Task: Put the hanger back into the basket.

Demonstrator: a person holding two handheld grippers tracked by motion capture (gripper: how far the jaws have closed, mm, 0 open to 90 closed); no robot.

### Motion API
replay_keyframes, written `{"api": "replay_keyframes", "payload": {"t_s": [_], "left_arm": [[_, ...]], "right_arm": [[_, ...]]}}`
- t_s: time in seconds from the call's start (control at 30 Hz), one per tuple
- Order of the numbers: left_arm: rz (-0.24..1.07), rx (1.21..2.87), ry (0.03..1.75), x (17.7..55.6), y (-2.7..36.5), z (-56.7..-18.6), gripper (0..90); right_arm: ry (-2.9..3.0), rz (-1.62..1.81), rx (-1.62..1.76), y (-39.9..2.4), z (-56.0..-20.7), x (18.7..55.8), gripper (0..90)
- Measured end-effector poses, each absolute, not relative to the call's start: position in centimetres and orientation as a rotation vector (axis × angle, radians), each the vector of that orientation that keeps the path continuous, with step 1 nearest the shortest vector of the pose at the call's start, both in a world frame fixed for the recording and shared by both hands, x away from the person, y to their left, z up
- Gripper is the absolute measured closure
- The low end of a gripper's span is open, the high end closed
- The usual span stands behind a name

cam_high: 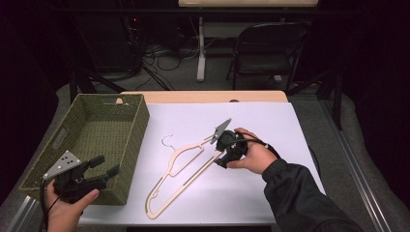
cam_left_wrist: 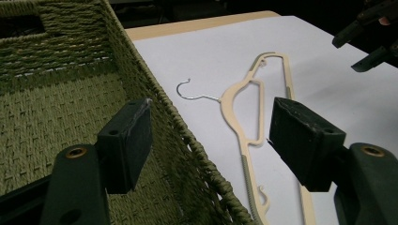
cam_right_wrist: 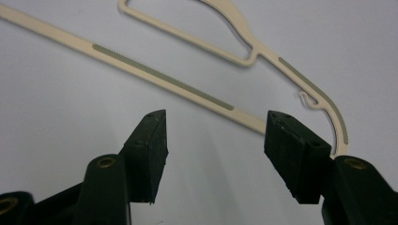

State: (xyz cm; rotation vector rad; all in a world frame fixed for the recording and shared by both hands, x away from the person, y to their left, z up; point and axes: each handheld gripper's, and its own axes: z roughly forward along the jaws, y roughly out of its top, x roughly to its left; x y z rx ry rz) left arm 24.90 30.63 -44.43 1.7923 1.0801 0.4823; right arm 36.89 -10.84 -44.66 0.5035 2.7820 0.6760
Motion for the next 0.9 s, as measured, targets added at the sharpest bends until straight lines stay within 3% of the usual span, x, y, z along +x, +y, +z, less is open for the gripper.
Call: {"api": "replay_keyframes", "payload": {"t_s": [0.9], "left_arm": [[0.476, 1.800, 1.077, 25.1, 30.4, -44.7, 30.3]], "right_arm": [[2.899, 0.535, 0.341, -6.3, -49.6, 39.7, 38.4]]}}
